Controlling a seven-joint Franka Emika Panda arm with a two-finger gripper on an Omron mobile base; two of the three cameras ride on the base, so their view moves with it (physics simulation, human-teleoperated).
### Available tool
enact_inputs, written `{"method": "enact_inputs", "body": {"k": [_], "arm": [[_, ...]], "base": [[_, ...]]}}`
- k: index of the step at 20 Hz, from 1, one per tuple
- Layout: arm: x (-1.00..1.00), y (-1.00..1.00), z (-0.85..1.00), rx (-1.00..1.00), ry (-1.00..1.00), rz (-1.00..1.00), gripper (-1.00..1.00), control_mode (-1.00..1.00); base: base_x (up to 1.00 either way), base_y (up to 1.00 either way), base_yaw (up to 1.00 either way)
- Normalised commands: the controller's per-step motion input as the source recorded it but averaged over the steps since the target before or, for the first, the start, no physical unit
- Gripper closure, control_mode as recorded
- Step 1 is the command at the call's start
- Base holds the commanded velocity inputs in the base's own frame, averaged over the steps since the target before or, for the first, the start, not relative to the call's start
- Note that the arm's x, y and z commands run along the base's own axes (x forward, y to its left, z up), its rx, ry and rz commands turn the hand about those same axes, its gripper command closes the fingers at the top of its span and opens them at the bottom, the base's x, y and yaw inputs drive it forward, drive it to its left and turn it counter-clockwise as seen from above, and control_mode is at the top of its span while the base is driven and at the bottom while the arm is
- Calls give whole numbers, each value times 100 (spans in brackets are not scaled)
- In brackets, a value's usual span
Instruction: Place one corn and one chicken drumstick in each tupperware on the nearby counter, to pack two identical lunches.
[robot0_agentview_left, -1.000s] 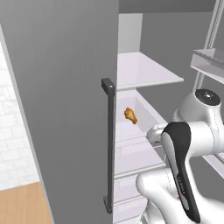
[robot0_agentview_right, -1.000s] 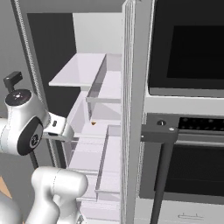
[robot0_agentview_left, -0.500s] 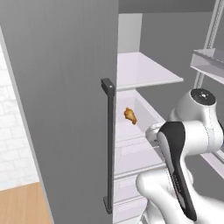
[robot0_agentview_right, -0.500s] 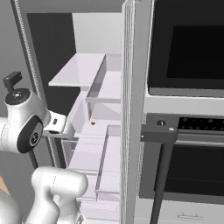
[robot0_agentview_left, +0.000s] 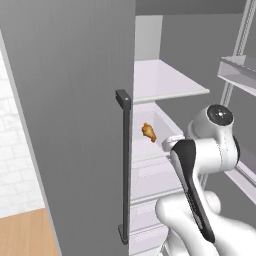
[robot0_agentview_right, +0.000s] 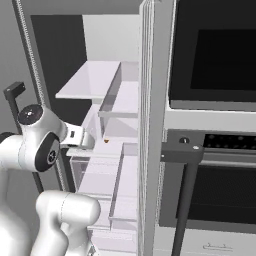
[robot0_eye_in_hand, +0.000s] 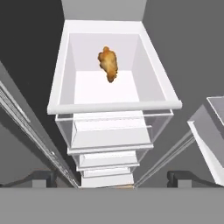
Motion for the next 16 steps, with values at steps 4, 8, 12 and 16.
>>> {"method": "enact_inputs", "body": {"k": [4, 8, 12, 16], "arm": [[68, -15, -52, 0, 0, 0, -100, -100], [77, 0, -36, 0, 0, 0, -100, -100], [83, -3, -11, 1, 0, 3, -100, -100], [69, -22, 0, 5, 3, 16, -100, -100]], "base": [[0, 0, 0], [0, 0, 0], [0, 0, 0], [0, 0, 0]]}}
